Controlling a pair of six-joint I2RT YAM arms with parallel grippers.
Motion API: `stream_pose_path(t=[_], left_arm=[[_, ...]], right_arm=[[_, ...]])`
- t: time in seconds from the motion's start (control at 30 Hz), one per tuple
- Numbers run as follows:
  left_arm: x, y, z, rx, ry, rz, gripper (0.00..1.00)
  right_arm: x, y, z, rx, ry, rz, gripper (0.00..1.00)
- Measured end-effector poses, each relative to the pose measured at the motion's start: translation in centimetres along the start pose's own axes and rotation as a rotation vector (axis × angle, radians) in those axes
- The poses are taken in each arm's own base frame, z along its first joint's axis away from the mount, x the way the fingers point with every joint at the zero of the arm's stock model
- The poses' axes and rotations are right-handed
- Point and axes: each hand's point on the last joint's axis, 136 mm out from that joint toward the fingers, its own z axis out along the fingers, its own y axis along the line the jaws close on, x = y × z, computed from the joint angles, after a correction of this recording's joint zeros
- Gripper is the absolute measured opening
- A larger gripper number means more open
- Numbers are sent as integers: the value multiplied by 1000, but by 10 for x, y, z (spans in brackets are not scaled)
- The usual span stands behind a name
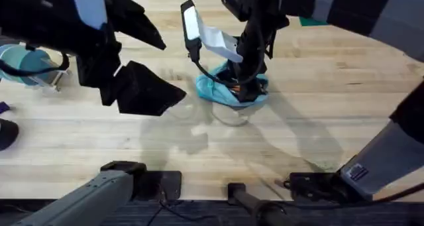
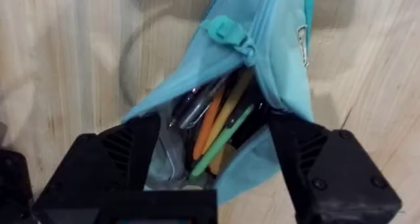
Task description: Unzip the bag, pick up the pens from the table one at a time and place them inside, then zip the bag closed.
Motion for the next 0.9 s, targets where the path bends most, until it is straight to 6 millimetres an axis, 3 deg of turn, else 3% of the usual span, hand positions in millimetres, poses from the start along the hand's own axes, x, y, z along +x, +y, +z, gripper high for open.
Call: stream_pose_path(t=[0.4,0.67,0.9], left_arm=[[0,0,0,0,0,0,993],[0,0,0,0,0,0,993],[0,0,0,0,0,0,993]], right_arm=[[-1,-2,0,9,-5,43,998],[-19,-11,-55,190,-119,144,998],[-26,-13,-78,230,-179,336,997]])
